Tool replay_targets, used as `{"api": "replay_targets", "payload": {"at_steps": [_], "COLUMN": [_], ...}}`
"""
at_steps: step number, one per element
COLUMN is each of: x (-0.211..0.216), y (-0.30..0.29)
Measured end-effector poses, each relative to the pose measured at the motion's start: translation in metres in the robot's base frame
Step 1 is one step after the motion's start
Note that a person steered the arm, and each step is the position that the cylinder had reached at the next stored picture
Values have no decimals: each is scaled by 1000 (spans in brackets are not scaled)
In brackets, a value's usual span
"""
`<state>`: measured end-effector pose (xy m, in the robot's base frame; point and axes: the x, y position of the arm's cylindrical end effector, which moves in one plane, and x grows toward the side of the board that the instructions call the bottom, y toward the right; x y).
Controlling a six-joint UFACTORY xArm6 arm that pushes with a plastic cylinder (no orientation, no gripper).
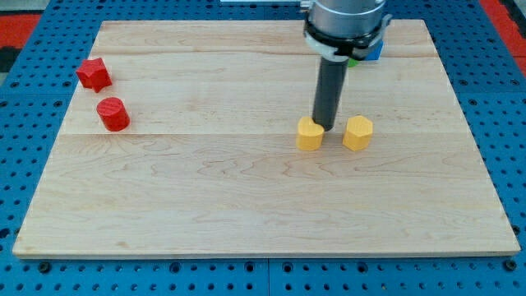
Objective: Push the yellow heart to the bottom center
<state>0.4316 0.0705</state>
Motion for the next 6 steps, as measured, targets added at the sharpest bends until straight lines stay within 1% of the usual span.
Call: {"api": "replay_targets", "payload": {"at_steps": [2,3,4,5,6], "x": [36,26,23,48,71], "y": [-56,-43,-59,-80,-83]}}
